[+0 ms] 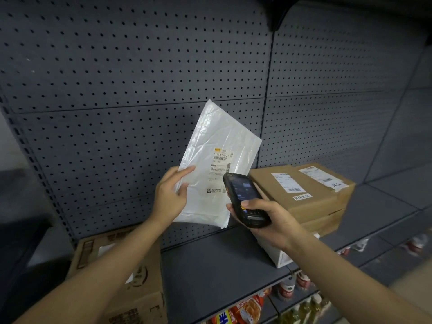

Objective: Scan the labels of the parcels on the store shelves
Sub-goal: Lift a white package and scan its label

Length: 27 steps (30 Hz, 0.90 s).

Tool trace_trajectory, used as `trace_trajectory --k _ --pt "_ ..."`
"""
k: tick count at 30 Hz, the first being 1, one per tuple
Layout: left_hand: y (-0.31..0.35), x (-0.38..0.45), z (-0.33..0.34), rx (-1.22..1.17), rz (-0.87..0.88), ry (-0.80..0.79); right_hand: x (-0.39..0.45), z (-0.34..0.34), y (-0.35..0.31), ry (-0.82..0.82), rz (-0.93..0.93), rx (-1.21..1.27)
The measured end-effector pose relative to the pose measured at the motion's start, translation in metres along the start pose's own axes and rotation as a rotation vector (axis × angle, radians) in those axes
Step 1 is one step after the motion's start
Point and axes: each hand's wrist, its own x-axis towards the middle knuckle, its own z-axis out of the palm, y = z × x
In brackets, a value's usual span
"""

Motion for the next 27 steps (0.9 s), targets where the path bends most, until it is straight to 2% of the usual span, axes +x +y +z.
trace_trajectory --k 5,10,15,22,27 --pt "0.03 0.035 0.041 -0.114 0.023 -0.003 -0.008 -0.033 -0.037 0.066 -0.096 0.019" --pt "0.059 0.073 0.096 -0.263 -0.062 0.019 -0.019 -0.072 -0.091 0.077 -0.217 0.029" --pt "0.077 0.098 0.178 -0.462 -0.358 -0.014 -0.024 -0.122 -0.153 0.109 -0.264 -0.033" --pt "0.072 0.088 0.3 -0.531 -0.855 -0.052 -0.023 -0.19 -0.229 0.141 -0.246 -0.13" --pt "0.082 0.059 0.338 -0.424 -0.968 -0.016 -0.011 -0.234 -0.245 0.137 -0.158 -0.1"
